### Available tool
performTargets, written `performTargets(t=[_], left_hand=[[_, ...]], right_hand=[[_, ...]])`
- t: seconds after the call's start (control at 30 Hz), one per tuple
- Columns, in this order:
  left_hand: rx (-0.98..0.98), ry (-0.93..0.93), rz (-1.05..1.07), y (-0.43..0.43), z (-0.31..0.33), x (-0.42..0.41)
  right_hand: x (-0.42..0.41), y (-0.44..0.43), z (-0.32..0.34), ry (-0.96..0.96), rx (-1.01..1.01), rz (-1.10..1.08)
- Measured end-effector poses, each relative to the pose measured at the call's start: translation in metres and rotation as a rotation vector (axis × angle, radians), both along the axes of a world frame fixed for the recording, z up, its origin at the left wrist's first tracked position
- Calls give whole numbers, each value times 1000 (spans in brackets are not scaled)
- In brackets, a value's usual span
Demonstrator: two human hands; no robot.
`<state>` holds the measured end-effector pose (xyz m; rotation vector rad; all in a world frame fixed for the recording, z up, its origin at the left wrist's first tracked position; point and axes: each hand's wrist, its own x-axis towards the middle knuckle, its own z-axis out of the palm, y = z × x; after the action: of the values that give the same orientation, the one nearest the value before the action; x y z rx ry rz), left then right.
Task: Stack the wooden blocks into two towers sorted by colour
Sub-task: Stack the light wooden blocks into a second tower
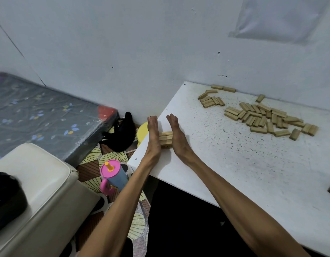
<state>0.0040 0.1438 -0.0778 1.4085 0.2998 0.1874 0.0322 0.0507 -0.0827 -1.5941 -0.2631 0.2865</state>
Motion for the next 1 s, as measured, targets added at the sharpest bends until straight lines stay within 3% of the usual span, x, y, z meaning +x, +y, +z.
performTargets(t=[0.2,0.4,0.57,1.0], left_hand=[[21,-86,36,10,9,-8],[467,-45,-195,56,-1,-25],[622,-38,-281,67,-3,-27],[675,-71,-256,68,-7,-26]], right_hand=[[7,-18,0,-40,49,-88],[11,-70,1,-235,-141,141],[15,-81,0,-335,-256,243],[13,-80,3,-375,-283,204]])
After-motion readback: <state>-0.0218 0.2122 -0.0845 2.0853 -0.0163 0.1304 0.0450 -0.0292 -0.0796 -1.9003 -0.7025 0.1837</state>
